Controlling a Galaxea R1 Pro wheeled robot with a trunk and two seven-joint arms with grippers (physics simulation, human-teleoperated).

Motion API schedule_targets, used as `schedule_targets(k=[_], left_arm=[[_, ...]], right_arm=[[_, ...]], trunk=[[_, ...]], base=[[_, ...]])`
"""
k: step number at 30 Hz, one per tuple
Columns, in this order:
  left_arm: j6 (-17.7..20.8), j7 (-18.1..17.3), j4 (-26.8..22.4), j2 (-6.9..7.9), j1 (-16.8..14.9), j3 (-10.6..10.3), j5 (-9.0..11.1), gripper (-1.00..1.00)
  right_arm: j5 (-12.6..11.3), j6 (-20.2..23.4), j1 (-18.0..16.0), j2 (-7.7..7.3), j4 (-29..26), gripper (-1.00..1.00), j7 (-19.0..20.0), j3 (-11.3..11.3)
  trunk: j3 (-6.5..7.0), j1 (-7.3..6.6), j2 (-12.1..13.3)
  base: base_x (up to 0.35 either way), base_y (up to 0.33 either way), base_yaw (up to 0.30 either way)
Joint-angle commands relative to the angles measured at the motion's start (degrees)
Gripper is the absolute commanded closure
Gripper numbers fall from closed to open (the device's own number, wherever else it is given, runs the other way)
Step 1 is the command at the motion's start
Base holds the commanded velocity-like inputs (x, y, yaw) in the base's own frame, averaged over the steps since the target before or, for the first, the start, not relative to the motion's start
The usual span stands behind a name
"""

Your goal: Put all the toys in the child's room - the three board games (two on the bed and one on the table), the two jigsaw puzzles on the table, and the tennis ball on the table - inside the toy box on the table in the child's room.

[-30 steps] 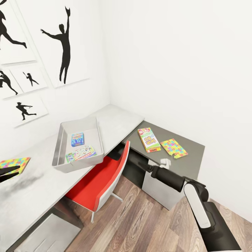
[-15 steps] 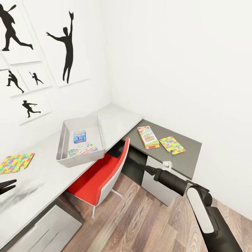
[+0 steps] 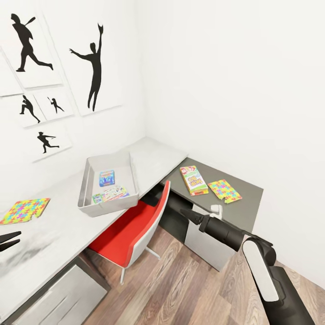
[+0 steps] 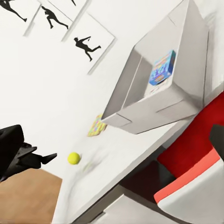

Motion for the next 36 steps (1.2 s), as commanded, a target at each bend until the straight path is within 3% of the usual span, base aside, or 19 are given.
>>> schedule_targets(k=[1,11,36], left_arm=[[0.9,-0.3,0.0,-0.02,-0.1,-0.1,-0.1,-1.00],[1.4,-0.3,0.0,-0.35,-0.1,-0.3,-0.2,-1.00],[1.4,-0.3,-0.3,-0.50,-0.1,-1.3,-0.2,-1.00]], right_arm=[[-0.2,0.4,0.0,0.01,-0.1,-1.00,0.2,-0.1],[0.1,0.5,0.0,0.17,-0.2,-1.00,0.3,0.2],[-0.2,0.4,0.0,-0.05,0.5,-1.00,0.4,-0.1]], trunk=[[-0.01,0.03,-0.1],[0.89,0.03,-0.1],[2.52,0.03,-0.1]], base=[[-0.026,0.000,0.089],[-0.162,0.000,0.131],[-0.005,0.000,0.170]])
